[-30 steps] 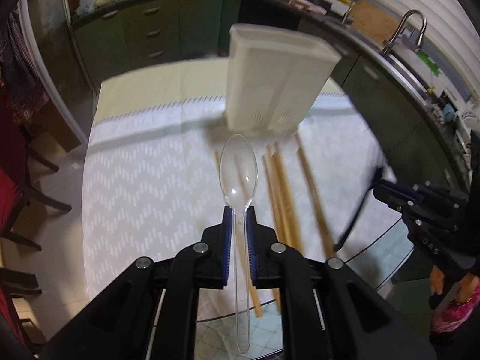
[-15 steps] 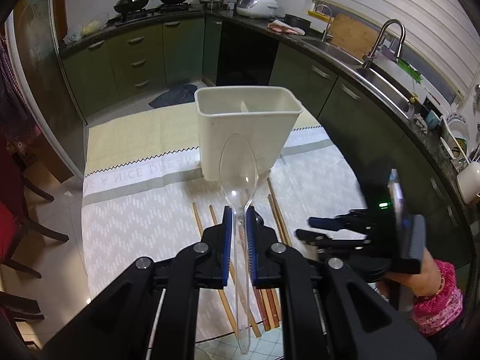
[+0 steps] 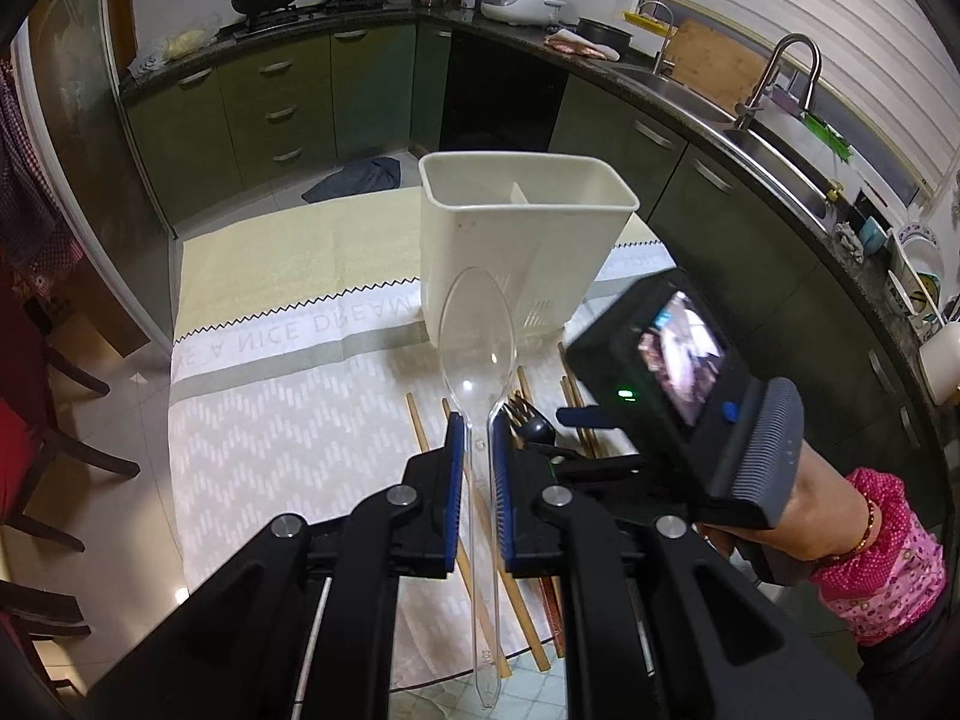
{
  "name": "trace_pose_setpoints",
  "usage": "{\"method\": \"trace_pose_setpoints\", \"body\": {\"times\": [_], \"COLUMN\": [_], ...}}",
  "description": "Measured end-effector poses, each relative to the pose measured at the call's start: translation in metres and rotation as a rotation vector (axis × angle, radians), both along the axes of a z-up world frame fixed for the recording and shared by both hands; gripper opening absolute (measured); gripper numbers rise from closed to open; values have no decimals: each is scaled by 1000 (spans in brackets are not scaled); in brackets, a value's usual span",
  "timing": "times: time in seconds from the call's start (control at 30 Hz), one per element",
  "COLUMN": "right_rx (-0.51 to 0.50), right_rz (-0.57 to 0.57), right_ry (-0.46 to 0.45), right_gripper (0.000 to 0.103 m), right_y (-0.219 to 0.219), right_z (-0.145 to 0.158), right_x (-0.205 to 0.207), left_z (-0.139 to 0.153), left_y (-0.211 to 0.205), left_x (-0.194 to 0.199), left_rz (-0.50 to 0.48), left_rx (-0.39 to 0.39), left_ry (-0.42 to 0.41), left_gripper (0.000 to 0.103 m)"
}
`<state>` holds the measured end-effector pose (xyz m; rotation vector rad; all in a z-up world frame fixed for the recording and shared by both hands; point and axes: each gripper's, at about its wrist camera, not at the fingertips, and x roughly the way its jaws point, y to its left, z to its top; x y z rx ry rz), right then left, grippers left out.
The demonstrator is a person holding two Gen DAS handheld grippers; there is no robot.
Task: Organize utensils
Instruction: 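Carry the black fork with the right gripper toward the white holder, then raise the fork above the holder and open the right gripper to drop it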
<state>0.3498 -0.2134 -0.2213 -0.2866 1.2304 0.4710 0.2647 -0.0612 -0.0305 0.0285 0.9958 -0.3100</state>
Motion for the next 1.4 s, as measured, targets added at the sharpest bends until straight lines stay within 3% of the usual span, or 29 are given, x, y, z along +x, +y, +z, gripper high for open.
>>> {"method": "trace_pose_setpoints", "body": {"times": [0.1,0.13,0.17,0.27,0.57,0.97,1.2,1.4], "right_rx": [-59,-87,-101,-120,66,371,425,470], "right_rz": [14,13,14,13,-22,-67,-73,-93], "right_ry": [-16,-22,-27,-39,-69,-278,-322,-342], "right_gripper": [43,40,28,26,26,26,26,26], "right_y": [13,16,19,19,-15,-56,-84,-103], "right_z": [-5,-6,-7,-6,33,125,151,161], "right_x": [1,2,3,1,-23,-64,-79,-77], "left_z": [-1,-1,0,1,11,69,92,87], "left_y": [1,2,3,5,5,-32,-54,-60], "left_x": [1,0,0,0,-3,9,25,31], "left_rz": [-1,0,0,2,-2,-50,-64,-74], "left_rx": [3,1,-1,2,-9,-29,-18,-17], "left_ry": [3,3,2,-4,-29,-142,-182,-172], "left_gripper": [10,10,10,10,10,10,10,10]}}
